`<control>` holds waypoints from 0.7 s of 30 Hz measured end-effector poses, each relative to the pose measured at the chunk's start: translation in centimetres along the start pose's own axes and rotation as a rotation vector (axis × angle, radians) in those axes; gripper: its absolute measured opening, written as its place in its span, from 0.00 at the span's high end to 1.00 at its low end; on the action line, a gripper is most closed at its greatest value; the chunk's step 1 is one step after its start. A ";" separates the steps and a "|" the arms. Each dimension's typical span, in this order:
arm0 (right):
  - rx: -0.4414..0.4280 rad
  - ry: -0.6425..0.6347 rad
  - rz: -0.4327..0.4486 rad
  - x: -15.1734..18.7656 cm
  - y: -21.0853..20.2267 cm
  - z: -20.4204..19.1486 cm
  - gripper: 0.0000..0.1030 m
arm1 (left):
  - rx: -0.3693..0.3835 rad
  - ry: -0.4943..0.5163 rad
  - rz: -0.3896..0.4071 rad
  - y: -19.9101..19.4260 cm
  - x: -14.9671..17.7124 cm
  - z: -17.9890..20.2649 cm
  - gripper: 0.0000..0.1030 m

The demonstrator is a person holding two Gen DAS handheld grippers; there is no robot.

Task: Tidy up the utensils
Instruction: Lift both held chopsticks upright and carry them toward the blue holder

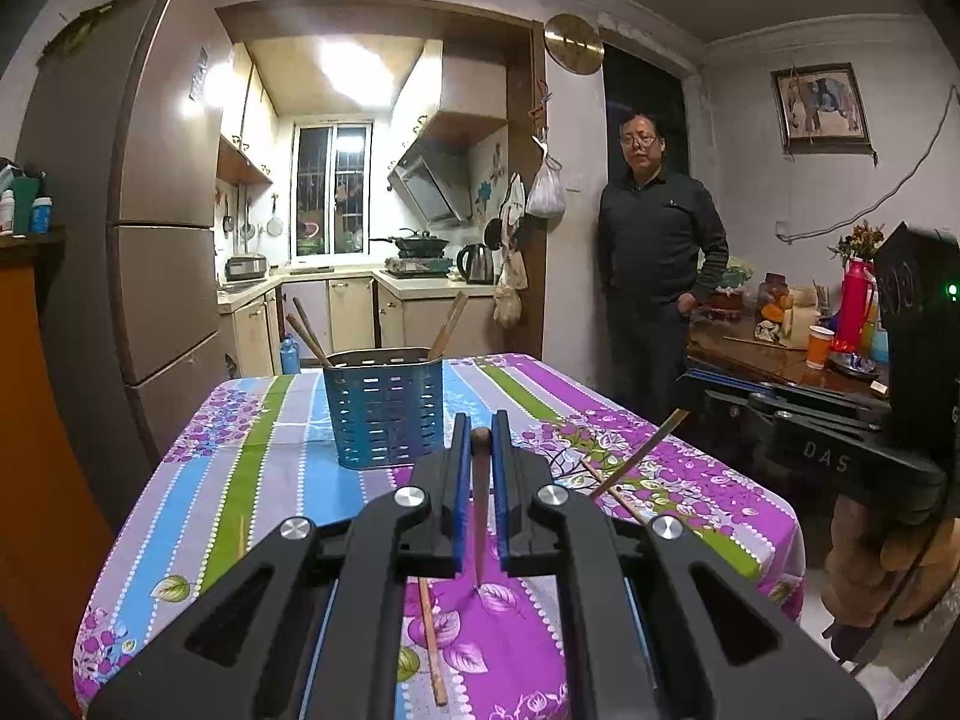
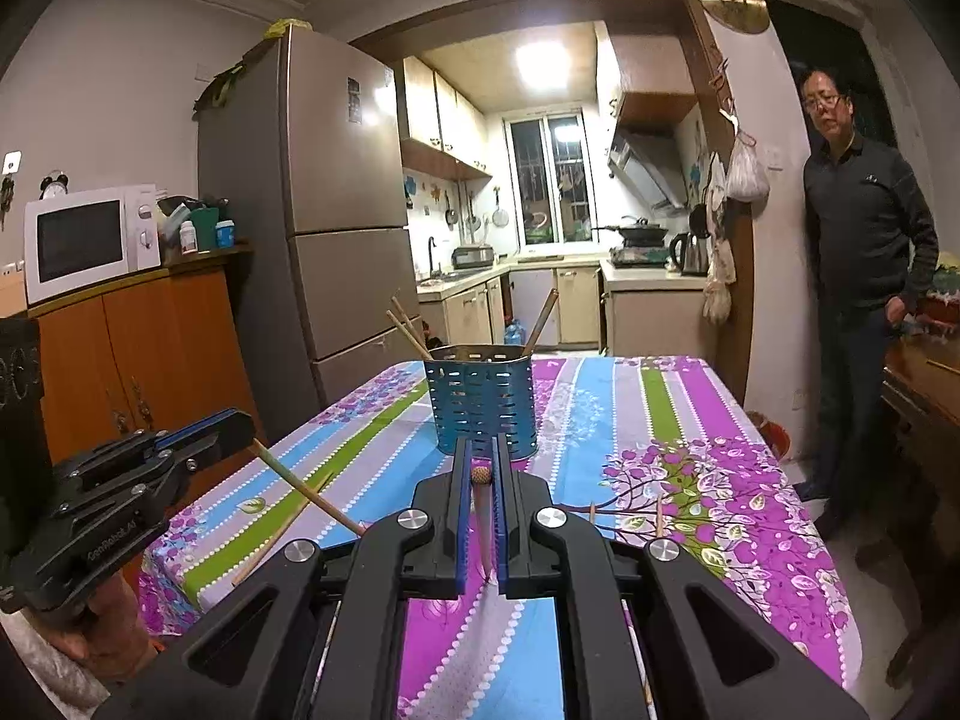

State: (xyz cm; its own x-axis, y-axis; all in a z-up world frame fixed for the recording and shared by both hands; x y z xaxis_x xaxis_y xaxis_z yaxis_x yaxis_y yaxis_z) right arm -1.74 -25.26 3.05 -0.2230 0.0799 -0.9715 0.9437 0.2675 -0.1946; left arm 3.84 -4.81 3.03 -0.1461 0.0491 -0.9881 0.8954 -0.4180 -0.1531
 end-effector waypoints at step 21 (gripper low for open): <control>-0.056 0.014 -0.087 -5.3 5.5 0.5 0.93 | 0.086 -0.081 -0.180 7.0 -4.3 -3.2 0.95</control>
State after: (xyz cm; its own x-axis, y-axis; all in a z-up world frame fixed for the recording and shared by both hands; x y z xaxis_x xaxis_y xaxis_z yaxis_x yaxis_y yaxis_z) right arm 4.72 -24.67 7.04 -0.3075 0.0675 -0.9491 0.9056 0.3268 -0.2702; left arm 12.05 -5.05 6.20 -0.3370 0.0582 -0.9397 0.8133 -0.4849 -0.3217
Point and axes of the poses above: each gripper's, at about its wrist camera, not at the fingertips, and y roughly the way its jaws point, z to its right, x to its underside, the point moved 1 cm from there along y, roughly the way its jaws point, and after that the axes turned 6 degrees about z, right-handed, at the moved point
